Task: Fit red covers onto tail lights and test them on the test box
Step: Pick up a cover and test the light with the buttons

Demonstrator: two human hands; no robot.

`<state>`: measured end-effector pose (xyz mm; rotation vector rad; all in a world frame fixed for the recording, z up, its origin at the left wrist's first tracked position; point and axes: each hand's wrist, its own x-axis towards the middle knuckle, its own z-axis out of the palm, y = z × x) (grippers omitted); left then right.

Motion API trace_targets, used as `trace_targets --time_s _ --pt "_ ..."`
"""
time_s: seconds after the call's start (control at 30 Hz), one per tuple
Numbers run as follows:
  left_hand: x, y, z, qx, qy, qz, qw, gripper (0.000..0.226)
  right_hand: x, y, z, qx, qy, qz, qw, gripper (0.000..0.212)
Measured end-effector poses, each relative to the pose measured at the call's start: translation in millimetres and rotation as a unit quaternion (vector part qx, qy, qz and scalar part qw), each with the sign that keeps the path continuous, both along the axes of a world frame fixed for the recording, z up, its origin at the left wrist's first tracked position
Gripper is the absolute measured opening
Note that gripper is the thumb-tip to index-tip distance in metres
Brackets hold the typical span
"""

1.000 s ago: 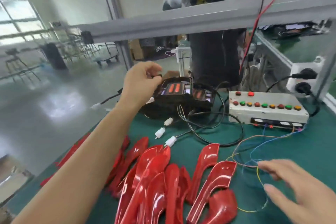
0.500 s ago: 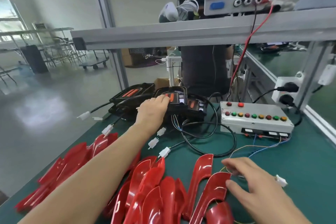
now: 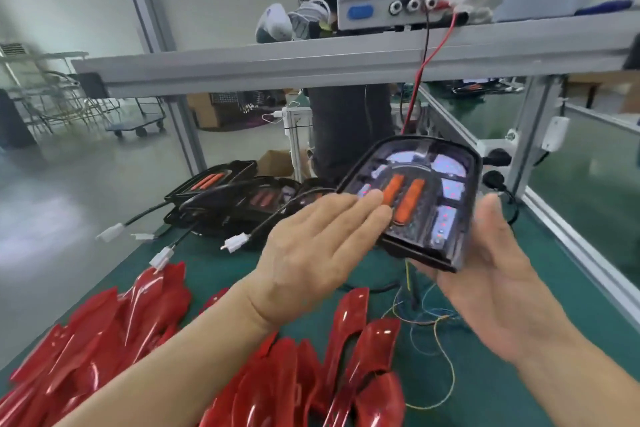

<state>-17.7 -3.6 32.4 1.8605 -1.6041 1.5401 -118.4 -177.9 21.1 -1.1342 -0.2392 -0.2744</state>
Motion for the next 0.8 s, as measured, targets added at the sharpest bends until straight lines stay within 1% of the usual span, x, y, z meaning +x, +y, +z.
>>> trace_targets --time_s 0.07,0.1,0.17,0.23,0.3,0.33,0.37,0.43,0.5,0.53,0.6,0.7,0.8 --pt "-14 -13 -4 0.036 0.002 -0.031 0.999 0.025 -8 -8 2 0.062 0.012 -0.005 0.998 0.051" --pt "-18 -19 -6 0.051 0.009 -0.043 0.998 0.026 -11 -14 -1 0.079 0.03 -0.031 0.996 0.046" --pt "-23 -30 -9 0.09 0.043 -0.069 0.993 0.028 -20 -30 -11 0.091 0.086 -0.094 0.988 0.044" --pt "-23 -36 -11 0.09 0.111 -0.073 0.987 0.029 -30 -50 -20 0.096 0.147 -0.145 0.974 0.039" --pt "-18 -34 -13 0.042 0.219 -0.038 0.974 0.023 -40 -69 -27 0.107 0.205 -0.179 0.956 0.025" --pt "-13 -30 -13 0.024 0.287 -0.001 0.958 0.017 -44 -77 -32 0.114 0.234 -0.186 0.947 0.025" --pt "-6 -25 -14 0.026 0.351 0.046 0.935 0.011 -47 -83 -37 0.119 0.265 -0.191 0.938 0.031" --pt "8 -18 -20 0.081 0.443 0.133 0.883 0.007 -52 -93 -53 0.104 0.322 -0.193 0.921 0.043" --pt "14 -16 -27 0.144 0.496 0.17 0.839 0.012 -54 -95 -68 0.075 0.355 -0.181 0.914 0.041" --pt "15 -17 -32 0.172 0.507 0.184 0.825 0.015 -53 -95 -74 0.062 0.36 -0.172 0.915 0.036" --pt "15 -20 -39 0.208 0.508 0.215 0.808 0.018 -50 -94 -84 0.045 0.362 -0.163 0.917 0.026" --pt "18 -25 -48 0.235 0.495 0.245 0.8 0.023 -41 -88 -85 0.0 0.357 -0.153 0.922 0.024" --pt "17 -35 -54 0.289 0.484 0.236 0.791 0.022 -31 -78 -79 -0.055 0.361 -0.152 0.918 0.024"
